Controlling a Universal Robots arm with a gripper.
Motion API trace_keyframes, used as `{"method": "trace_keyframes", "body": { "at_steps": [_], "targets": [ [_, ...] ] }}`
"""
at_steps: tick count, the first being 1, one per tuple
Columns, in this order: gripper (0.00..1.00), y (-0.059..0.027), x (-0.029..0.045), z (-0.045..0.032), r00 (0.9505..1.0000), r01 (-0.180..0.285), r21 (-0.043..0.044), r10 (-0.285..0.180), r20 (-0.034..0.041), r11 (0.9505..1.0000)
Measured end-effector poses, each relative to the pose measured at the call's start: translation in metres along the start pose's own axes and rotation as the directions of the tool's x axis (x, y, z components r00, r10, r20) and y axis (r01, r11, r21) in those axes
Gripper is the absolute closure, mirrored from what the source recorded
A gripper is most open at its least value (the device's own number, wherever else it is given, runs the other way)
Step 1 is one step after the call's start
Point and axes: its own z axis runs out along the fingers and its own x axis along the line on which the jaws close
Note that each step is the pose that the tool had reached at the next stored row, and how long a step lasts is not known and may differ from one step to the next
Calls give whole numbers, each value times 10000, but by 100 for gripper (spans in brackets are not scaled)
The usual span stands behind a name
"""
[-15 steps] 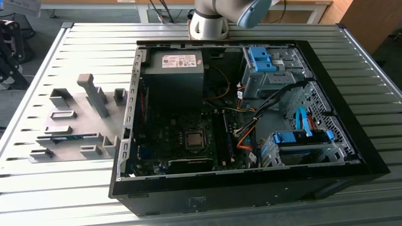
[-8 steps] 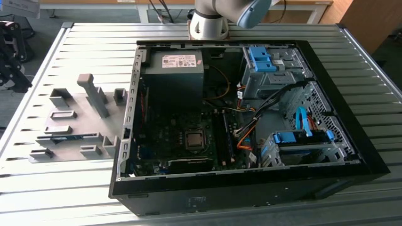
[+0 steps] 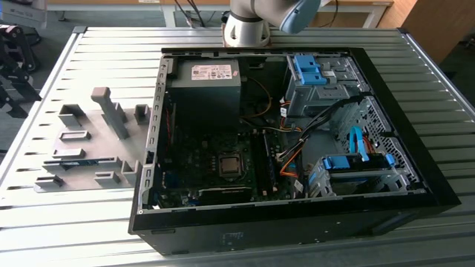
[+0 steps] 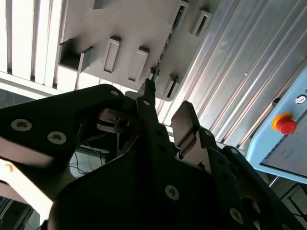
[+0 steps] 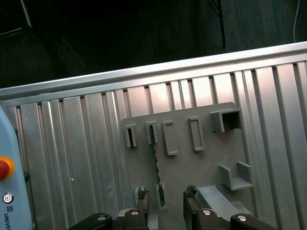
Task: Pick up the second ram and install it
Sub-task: 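Pick up the second ram and move it above second insertion slot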
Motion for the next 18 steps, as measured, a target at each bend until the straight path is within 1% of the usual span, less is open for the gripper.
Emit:
{"method": "trace_keyframes", "body": {
  "at_steps": [3,18],
  "targets": [
    [58,22,5,54,10000,-45,0,45,-1,10000],
    [58,41,13,327,10000,-96,3,96,-5,10000]
  ]
}}
